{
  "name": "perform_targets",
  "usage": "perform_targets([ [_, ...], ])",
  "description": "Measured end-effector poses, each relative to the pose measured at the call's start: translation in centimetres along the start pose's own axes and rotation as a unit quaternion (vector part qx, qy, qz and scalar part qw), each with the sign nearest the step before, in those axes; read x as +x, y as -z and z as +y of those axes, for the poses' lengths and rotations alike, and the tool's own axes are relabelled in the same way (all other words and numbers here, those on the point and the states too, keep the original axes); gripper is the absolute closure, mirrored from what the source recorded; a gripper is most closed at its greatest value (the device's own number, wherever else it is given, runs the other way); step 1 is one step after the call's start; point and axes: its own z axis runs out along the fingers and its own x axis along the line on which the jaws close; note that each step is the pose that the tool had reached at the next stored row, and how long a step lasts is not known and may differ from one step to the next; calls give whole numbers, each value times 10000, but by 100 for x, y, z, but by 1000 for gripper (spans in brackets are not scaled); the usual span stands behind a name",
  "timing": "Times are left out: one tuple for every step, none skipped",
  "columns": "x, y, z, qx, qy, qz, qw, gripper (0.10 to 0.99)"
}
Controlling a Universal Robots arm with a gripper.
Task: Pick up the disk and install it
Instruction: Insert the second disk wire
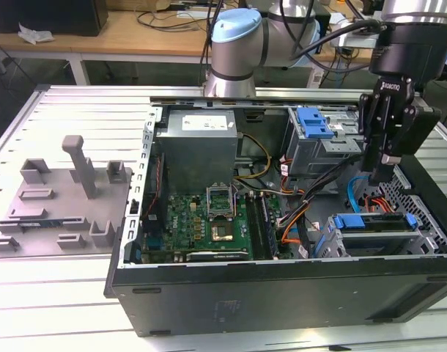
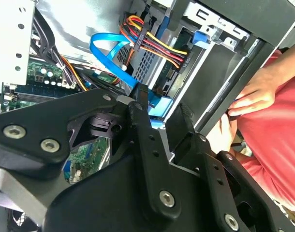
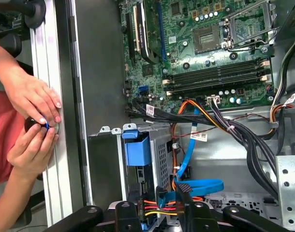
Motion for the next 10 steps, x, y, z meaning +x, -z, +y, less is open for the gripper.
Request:
perform_targets([
  [-1,-3,0,-2,1,0,10000,659],
  [-3,-6,0,-4,2,1,10000,659],
  [-4,-9,0,-5,2,1,10000,659],
  [-5,-10,0,-5,3,1,10000,659],
  [-6,-13,0,-7,3,1,10000,659],
  [-7,-15,0,-8,4,1,10000,659],
  [-8,-16,-1,-10,6,2,10000,659],
  [-8,-17,-3,-12,7,2,10000,659],
  [-9,-18,-4,-15,8,2,10000,659],
  [-10,-19,-7,-21,10,3,10000,675],
])
